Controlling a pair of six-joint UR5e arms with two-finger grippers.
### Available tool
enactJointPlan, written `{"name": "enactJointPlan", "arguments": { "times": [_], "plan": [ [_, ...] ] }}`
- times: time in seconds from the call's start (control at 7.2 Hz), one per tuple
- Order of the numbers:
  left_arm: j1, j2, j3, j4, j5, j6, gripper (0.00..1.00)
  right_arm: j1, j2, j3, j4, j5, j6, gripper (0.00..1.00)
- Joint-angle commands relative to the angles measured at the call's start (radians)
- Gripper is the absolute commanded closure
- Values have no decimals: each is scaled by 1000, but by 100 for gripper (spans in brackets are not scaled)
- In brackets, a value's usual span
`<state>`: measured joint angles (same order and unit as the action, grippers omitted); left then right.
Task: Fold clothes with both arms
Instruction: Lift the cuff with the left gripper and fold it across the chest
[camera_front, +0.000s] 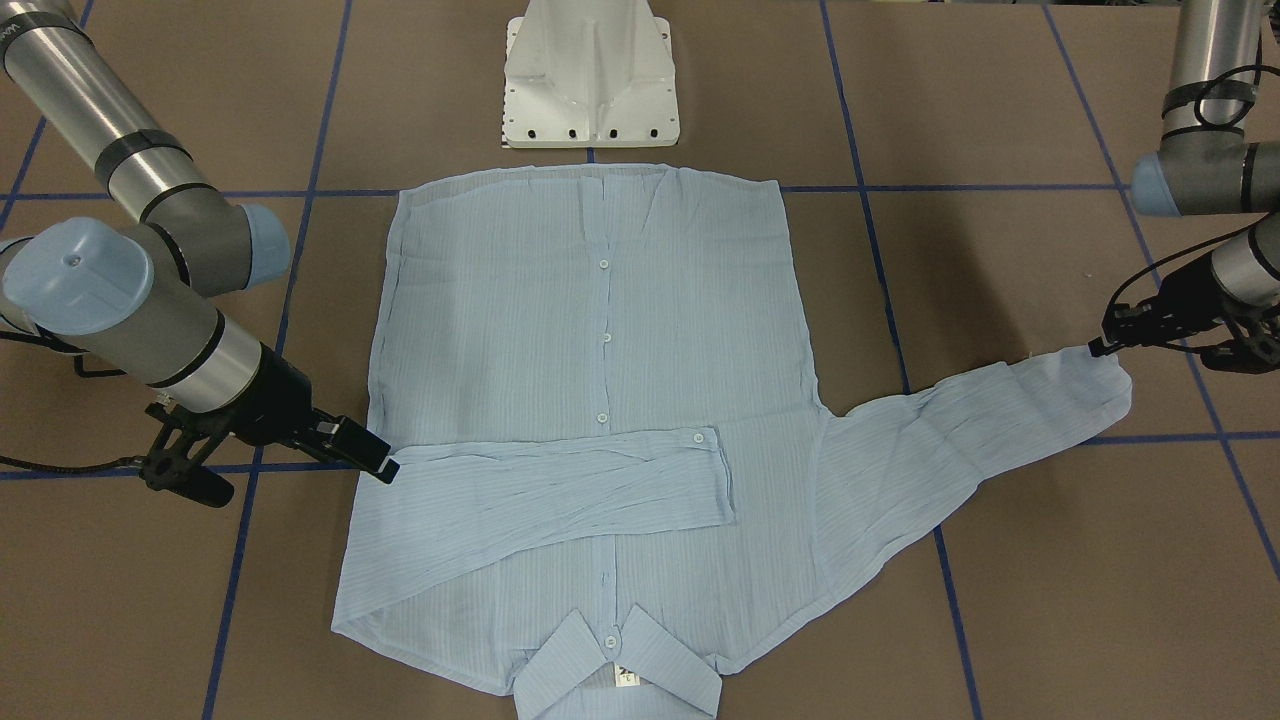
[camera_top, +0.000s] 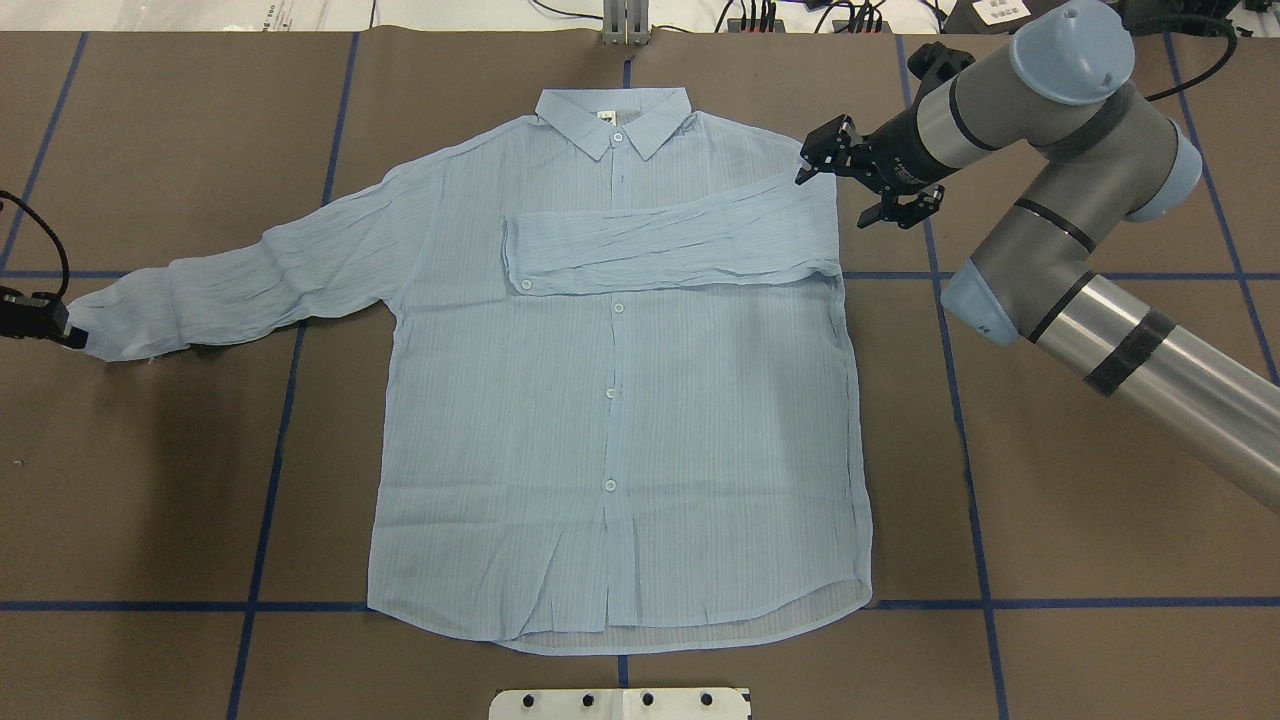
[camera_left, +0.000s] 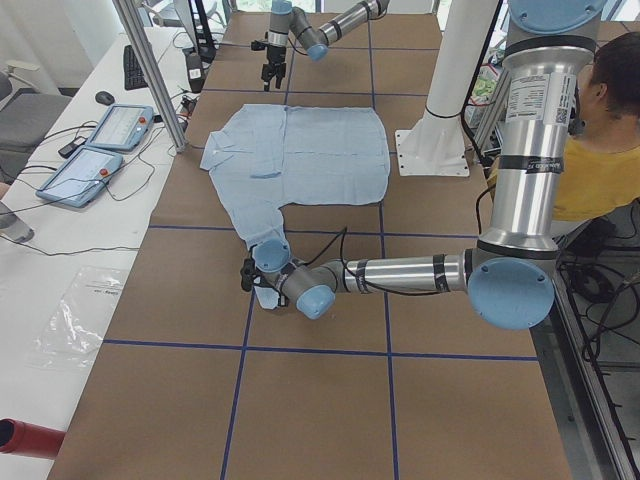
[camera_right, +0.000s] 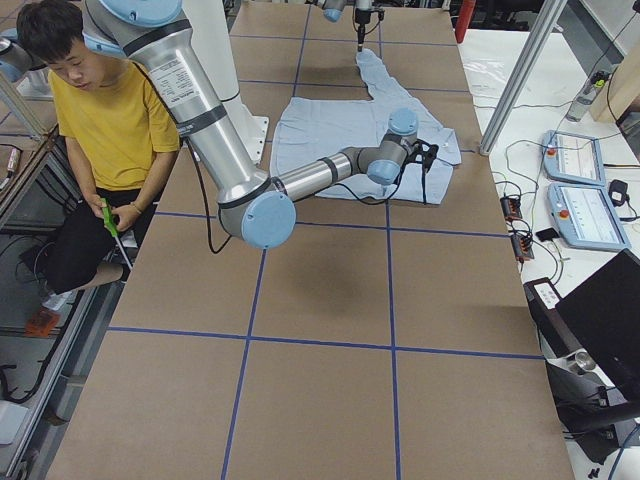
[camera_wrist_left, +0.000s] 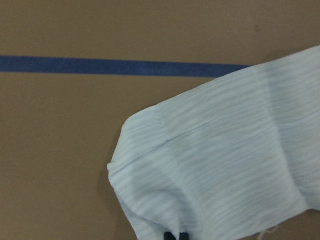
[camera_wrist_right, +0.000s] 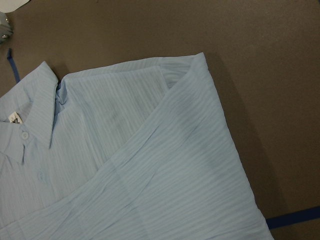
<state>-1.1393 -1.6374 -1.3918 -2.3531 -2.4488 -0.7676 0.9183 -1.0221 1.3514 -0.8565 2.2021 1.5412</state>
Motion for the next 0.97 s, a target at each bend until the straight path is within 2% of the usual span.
{"name": "enactJointPlan", "arguments": {
  "times": [0.0,0.28,0.42,0.69,0.83],
  "plan": [
    [3,-127,-85,11,32,-195,100,17,-10,0,-1,4,-1,1],
    [62,-342,-98,25,65,-454,100,51,-30,2,0,17,-16,1],
    [155,-466,-86,26,138,-630,100,68,-56,2,0,42,-66,1],
    [315,-637,-67,26,323,-868,100,99,-101,2,34,71,-102,1],
    [373,-724,-53,23,461,-994,100,102,-116,0,46,70,-104,0]
  ]
}}
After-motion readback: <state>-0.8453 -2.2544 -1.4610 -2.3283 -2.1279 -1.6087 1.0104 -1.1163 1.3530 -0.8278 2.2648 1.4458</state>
